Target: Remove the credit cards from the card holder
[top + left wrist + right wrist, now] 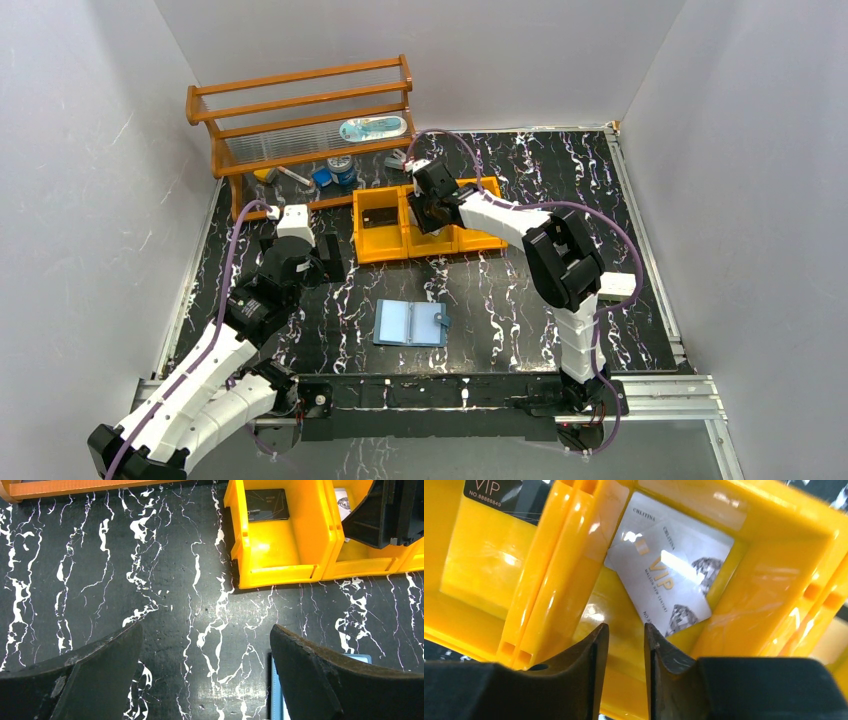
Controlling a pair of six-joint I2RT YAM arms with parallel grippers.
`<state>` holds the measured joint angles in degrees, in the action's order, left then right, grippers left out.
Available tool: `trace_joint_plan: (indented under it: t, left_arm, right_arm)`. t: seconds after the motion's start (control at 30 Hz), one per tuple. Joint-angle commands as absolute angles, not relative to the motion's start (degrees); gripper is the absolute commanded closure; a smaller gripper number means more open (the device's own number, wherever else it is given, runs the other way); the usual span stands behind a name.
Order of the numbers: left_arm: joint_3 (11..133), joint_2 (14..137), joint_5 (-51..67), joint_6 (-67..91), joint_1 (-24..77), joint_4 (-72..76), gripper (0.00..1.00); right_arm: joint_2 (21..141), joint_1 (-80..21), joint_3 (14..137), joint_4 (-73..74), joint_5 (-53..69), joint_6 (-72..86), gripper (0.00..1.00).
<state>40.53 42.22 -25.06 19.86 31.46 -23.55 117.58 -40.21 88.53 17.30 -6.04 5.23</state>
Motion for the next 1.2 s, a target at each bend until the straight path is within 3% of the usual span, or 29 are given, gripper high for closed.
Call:
trace_joint_plan:
  t: [0.0, 0.6, 1.17]
  left_arm:
    - [40.2, 42.1, -24.3, 19.1, 31.1, -22.7, 0.02]
    - [40.1, 42.1, -23.9, 19.0, 31.0, -22.7, 0.02]
    - [40.1, 42.6, -23.6, 18.9, 30.7, -22.6, 0.02]
  right_arm:
    - [114.0, -40.3, 88.0, 19.0, -7.3, 18.4, 0.62]
    - [124.6, -40.3, 93.5, 23.8, -19.2, 25.3, 0.61]
    - [125.2, -41.9, 93.0, 13.6, -28.4, 13.6, 0.56]
